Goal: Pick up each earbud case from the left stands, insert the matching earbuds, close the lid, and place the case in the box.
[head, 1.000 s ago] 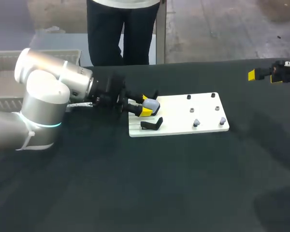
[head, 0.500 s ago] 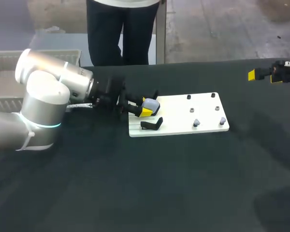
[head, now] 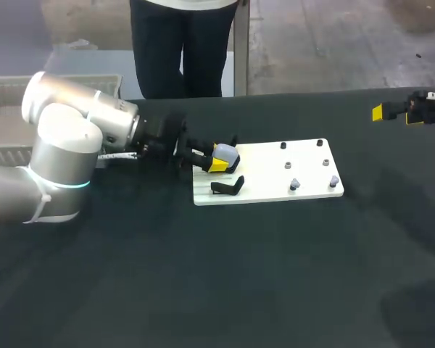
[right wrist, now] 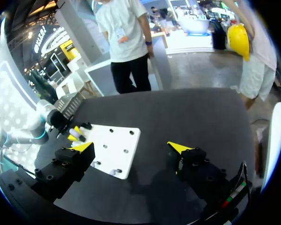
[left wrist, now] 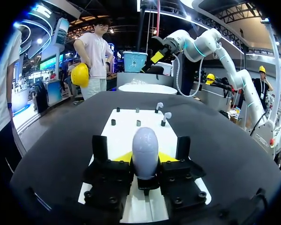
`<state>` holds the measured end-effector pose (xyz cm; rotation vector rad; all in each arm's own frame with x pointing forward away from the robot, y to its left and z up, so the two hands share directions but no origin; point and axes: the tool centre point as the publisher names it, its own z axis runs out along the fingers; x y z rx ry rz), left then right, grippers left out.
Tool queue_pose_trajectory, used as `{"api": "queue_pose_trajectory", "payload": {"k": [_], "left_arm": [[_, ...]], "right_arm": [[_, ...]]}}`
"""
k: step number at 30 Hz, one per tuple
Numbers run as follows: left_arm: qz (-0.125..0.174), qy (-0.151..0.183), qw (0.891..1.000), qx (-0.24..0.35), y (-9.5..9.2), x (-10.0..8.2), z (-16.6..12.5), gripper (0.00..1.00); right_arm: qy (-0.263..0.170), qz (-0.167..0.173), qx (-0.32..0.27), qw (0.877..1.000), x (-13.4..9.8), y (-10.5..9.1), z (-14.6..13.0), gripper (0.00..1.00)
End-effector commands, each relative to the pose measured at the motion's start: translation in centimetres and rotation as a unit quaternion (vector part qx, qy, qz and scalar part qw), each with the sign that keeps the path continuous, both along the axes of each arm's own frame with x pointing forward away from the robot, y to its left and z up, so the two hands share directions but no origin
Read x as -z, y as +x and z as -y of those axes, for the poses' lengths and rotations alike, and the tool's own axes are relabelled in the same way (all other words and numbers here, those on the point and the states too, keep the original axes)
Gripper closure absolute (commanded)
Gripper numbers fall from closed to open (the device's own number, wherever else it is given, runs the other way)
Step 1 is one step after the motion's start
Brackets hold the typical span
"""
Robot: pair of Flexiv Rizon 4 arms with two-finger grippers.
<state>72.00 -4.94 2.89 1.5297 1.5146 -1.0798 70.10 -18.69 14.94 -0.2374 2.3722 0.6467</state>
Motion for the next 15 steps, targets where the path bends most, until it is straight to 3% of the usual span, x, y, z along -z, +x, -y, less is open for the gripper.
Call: {"api": "queue_pose_trajectory", "payload": {"k": [1,7,11,15], "left_arm": [[0.007,-0.009,1.0,-0.009,-0.8,-1.2,-0.7,1.0],[0.009,-0.026,0.999,-0.022,-1.3,-3.5,-1.3,1.0],[0.028,-0.028,0.999,-0.027,-1.6,-5.3,-0.8,1.0],[0.04,-0.051,0.997,-0.041,-1.6,-6.4,0.0,1.0]], "right_arm": [[-0.002,0.0,0.002,1.0,0.0,-0.1,-0.1,0.0],[-0.002,0.0,0.002,1.0,0.0,-0.1,-0.1,0.0],[-0.002,0.0,0.002,1.0,0.0,-0.1,-0.1,0.0],[-0.027,-0.006,-0.003,1.0,0.1,0.0,-2.4,0.0]]}}
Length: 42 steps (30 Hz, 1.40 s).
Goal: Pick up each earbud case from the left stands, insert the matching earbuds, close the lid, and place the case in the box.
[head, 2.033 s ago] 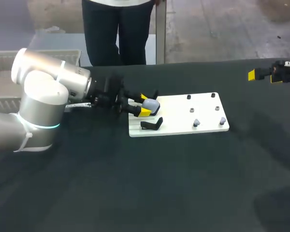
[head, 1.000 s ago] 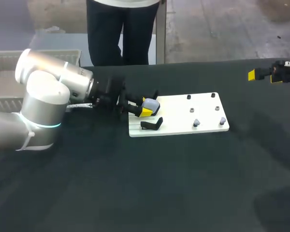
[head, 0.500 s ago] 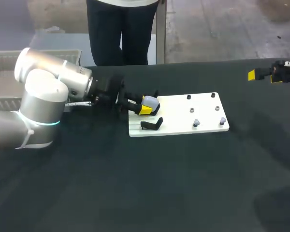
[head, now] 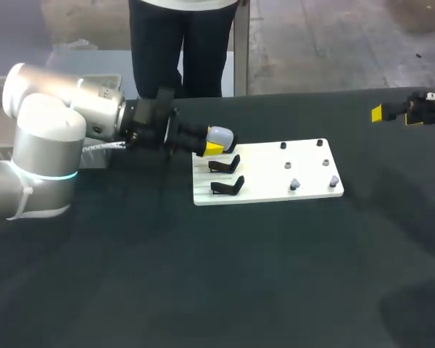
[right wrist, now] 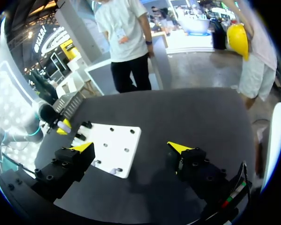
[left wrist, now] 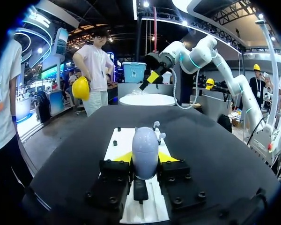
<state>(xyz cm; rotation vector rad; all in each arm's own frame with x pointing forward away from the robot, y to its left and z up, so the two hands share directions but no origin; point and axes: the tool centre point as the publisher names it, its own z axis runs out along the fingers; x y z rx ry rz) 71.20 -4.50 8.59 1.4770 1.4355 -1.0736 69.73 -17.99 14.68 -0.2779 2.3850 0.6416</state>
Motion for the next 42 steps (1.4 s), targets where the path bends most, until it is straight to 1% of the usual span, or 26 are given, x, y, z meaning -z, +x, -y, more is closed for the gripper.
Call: {"api": "queue_pose_trajectory", "payload": {"k": [1,3,4,5,8,12,16,18,23,28,33,42], "left_arm": [[0.015,-0.022,0.999,-0.038,-0.8,-0.9,0.7,1.0],[0.025,-0.038,0.998,-0.051,-0.8,-1.2,1.2,1.0],[0.028,-0.038,0.997,-0.06,-0.9,-1.3,1.4,1.0],[0.03,-0.051,0.996,-0.061,-1.0,-1.4,1.7,1.0],[0.037,-0.062,0.995,-0.069,-1.2,-1.8,2.4,1.0],[0.039,-0.06,0.995,-0.065,-1.0,-2.2,3.7,1.0],[0.05,-0.055,0.996,-0.056,-0.7,-2.7,5.2,1.0],[0.054,-0.051,0.996,-0.051,-0.5,-2.8,6.1,1.0],[0.056,-0.053,0.996,-0.045,-0.3,-3.1,7.2,1.0],[0.063,-0.055,0.996,-0.035,-0.8,-3.5,8.1,1.0],[0.065,-0.06,0.996,-0.028,-1.1,-3.5,8.6,1.0],[0.063,-0.062,0.996,-0.018,-1.7,-3.4,8.9,1.0]], "right_arm": [[-0.028,-0.005,0.01,1.0,-0.1,0.3,-2.3,0.0],[-0.036,-0.004,0.015,0.999,-0.1,0.1,-3.1,0.0],[-0.031,-0.004,0.008,0.999,0.0,0.0,-3.6,0.0],[-0.029,-0.004,0.006,1.0,-0.1,-0.4,-4.3,0.0],[-0.028,-0.005,-0.01,1.0,0.0,-1.0,-5.9,0.0],[-0.035,-0.003,-0.032,0.999,0.2,-1.4,-7.7,0.0],[-0.033,-0.006,-0.071,0.997,0.5,-1.7,-10.2,0.0],[-0.026,-0.007,-0.088,0.996,0.8,-1.7,-11.4,0.0],[-0.017,-0.009,-0.11,0.994,1.1,-1.4,-13.0,0.0],[-0.009,-0.015,-0.128,0.992,1.6,-1.1,-14.3,0.0],[-0.006,-0.016,-0.148,0.989,1.6,-0.8,-16.0,0.0],[-0.004,-0.008,-0.155,0.988,1.1,-0.3,-17.1,0.0]]}}
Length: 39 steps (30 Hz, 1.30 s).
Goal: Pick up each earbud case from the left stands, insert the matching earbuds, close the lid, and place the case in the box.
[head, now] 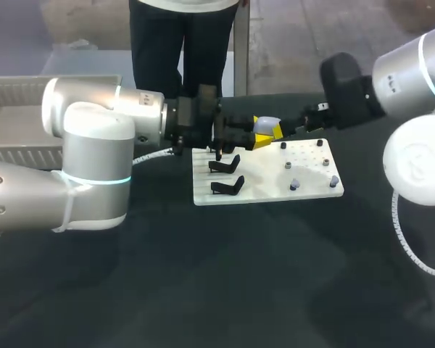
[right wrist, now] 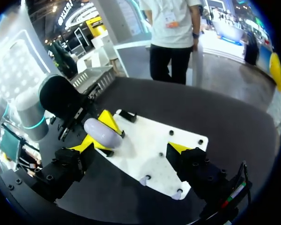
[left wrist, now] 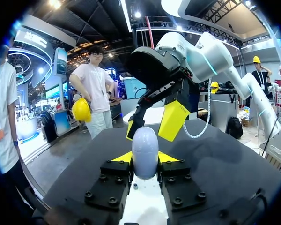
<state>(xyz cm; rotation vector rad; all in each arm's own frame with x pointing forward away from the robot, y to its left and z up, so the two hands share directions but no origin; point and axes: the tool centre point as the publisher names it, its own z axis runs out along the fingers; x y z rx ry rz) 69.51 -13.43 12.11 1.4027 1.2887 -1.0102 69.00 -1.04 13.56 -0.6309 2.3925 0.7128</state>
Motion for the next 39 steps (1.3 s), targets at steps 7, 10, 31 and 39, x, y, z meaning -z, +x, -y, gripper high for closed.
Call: {"api": "queue_pose_trajectory", "payload": {"k": [7,10,31,39], "left_arm": [[0.005,-0.011,1.0,0.005,-0.7,-0.1,-0.3,1.0],[0.004,-0.013,1.0,0.008,-0.9,0.0,-0.4,1.0],[-0.023,-0.07,0.997,-0.017,-1.5,-0.6,-3.8,1.0],[-0.026,-0.06,0.997,-0.031,-1.4,-0.6,-4.6,1.0]], "right_arm": [[0.012,-0.006,-0.016,1.0,-0.2,0.8,-0.2,0.0],[0.014,0.0,-0.011,1.0,-0.5,0.9,-0.1,0.0],[-0.155,-0.022,0.113,0.981,1.0,-3.9,8.1,0.0],[-0.208,-0.059,0.144,0.966,3.2,-5.2,10.2,0.0]]}}
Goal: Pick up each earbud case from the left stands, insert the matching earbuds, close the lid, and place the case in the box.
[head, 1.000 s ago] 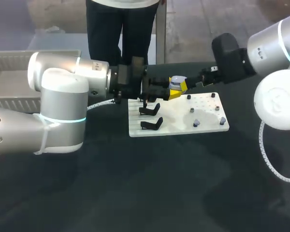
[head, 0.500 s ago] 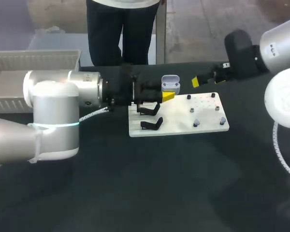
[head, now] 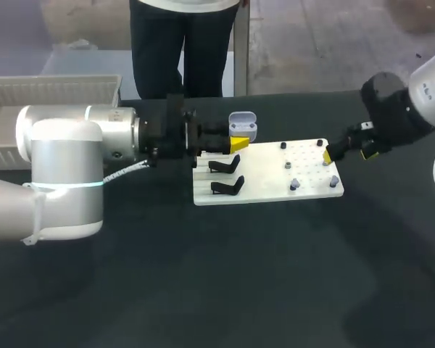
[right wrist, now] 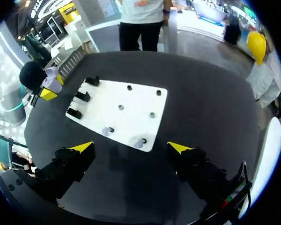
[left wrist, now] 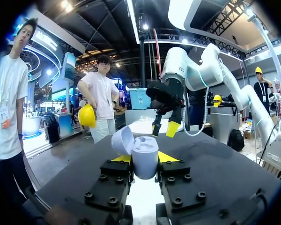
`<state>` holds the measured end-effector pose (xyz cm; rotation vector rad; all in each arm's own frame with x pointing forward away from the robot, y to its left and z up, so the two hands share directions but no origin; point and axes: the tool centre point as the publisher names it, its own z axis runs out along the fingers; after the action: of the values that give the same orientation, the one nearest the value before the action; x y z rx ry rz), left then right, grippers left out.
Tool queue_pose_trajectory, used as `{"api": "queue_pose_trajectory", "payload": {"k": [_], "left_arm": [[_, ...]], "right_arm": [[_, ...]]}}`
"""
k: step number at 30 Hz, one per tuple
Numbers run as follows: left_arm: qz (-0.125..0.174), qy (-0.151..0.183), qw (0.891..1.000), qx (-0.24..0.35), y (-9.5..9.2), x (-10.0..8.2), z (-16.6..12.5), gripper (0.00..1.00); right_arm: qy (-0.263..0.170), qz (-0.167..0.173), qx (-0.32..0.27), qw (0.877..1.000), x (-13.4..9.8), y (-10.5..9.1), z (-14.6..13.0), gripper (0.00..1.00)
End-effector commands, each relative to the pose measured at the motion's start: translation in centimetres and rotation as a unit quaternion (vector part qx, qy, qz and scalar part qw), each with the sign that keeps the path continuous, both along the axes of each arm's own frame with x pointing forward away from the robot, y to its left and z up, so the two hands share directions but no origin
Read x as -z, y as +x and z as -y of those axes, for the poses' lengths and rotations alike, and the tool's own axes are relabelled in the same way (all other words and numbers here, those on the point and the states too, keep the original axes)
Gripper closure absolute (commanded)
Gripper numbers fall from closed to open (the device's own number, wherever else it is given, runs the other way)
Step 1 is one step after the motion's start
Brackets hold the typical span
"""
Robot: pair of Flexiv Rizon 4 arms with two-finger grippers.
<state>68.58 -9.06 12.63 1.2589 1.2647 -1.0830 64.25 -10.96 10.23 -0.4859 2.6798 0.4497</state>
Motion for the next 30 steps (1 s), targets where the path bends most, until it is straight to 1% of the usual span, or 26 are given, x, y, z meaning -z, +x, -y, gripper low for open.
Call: {"api": "queue_pose_trajectory", "payload": {"k": [1,5,7,9,12,14,16,20,21,23,26,30], "left_arm": [[-0.004,0.002,1.0,-0.011,-0.4,0.0,-0.3,1.0],[-0.004,0.002,1.0,-0.011,-0.4,0.0,-0.3,1.0],[-0.004,0.002,1.0,-0.011,-0.4,0.0,-0.3,1.0],[-0.004,0.002,1.0,-0.011,-0.4,0.0,-0.3,1.0],[-0.004,0.002,1.0,-0.011,-0.4,0.0,-0.3,1.0],[-0.004,0.002,1.0,-0.011,-0.4,0.0,-0.3,1.0],[-0.004,0.002,1.0,-0.011,-0.4,0.0,-0.3,1.0],[-0.004,0.002,1.0,-0.011,-0.4,0.0,-0.3,1.0],[-0.004,0.002,1.0,-0.011,-0.4,0.0,-0.3,1.0],[-0.004,0.002,1.0,-0.011,-0.4,0.0,-0.3,1.0],[-0.004,0.002,1.0,-0.011,-0.4,0.0,-0.3,1.0],[-0.004,0.002,1.0,-0.011,-0.4,0.0,-0.3,1.0]], "right_arm": [[-0.101,0.028,0.058,0.993,0.0,-0.5,0.4,0.0],[-0.121,0.018,0.065,0.99,0.5,-0.8,0.7,0.0],[-0.145,0.015,0.066,0.987,0.6,-0.9,0.8,0.0],[-0.157,0.01,0.067,0.985,0.9,-1.1,0.8,0.0],[-0.189,-0.003,0.073,0.979,1.5,-1.4,0.8,0.0],[-0.197,-0.009,0.075,0.977,2.0,-1.4,0.8,0.0],[-0.223,-0.019,0.075,0.972,2.5,-1.3,0.7,0.0],[-0.254,-0.027,0.071,0.964,3.4,-1.3,0.3,0.0],[-0.258,-0.028,0.07,0.963,3.7,-1.3,0.3,0.0],[-0.253,-0.028,0.064,0.965,4.2,-1.2,0.2,0.0],[-0.264,-0.029,0.053,0.963,5.1,-0.9,0.0,0.0],[-0.264,-0.031,0.054,0.963,5.5,-0.6,-0.2,0.0]]}}
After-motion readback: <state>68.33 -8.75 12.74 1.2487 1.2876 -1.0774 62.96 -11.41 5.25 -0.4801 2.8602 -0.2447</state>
